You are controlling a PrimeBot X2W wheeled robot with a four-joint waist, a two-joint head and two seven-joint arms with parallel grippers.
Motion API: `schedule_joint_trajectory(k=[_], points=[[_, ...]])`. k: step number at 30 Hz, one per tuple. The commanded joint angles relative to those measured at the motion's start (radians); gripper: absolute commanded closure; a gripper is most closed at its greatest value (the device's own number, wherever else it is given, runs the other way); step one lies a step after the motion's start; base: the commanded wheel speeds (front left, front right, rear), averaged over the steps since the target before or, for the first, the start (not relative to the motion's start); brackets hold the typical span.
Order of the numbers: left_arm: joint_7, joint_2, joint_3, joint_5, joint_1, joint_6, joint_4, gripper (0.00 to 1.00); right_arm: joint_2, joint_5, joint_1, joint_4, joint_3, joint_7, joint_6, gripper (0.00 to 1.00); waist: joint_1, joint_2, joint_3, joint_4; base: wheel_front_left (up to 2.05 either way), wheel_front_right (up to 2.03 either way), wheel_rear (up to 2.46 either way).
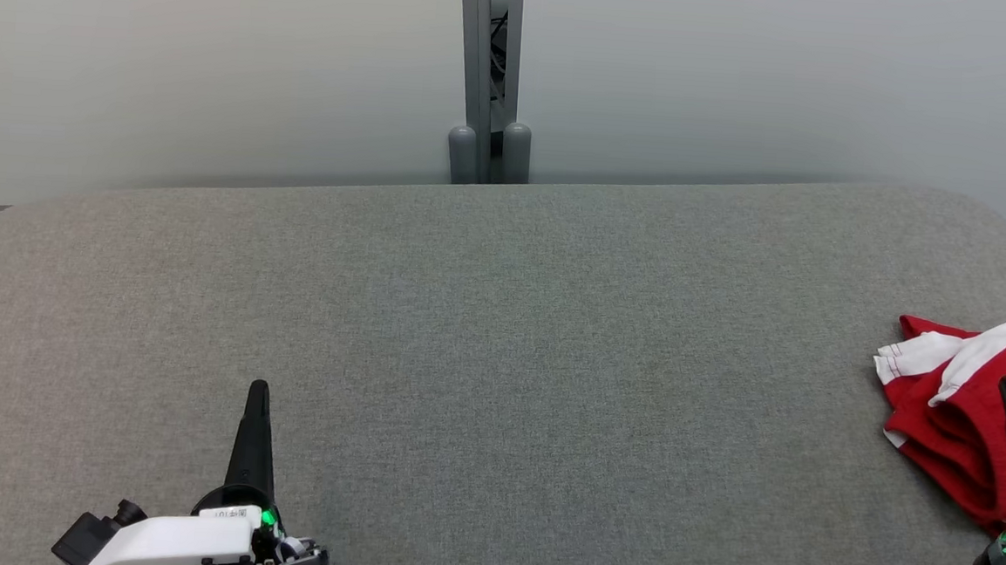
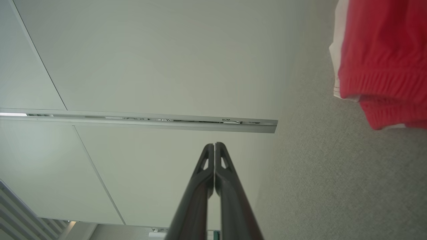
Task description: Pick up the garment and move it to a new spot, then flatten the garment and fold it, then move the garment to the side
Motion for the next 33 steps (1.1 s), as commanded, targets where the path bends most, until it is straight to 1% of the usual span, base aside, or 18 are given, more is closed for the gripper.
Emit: schedule_joint_trajectory(k=[1, 33], points=[[-0.003, 0.002, 0.002, -0.005, -0.017, -0.006, 0.001, 1.0, -0.006, 0.004, -0.007, -0.002, -0.005, 0.002, 0.0, 1.0, 0.0, 0.0, 0.0, 0.0, 0.0, 0.0, 0.0], [-0.003, 0.002, 0.002, -0.005, -0.017, -0.006, 0.001, 1.0, -0.009, 0.008, -0.005, -0.002, 0.0, -0.003, 0.0, 1.0, 0.0, 0.0, 0.0, 0.0, 0.0, 0.0, 0.0]])
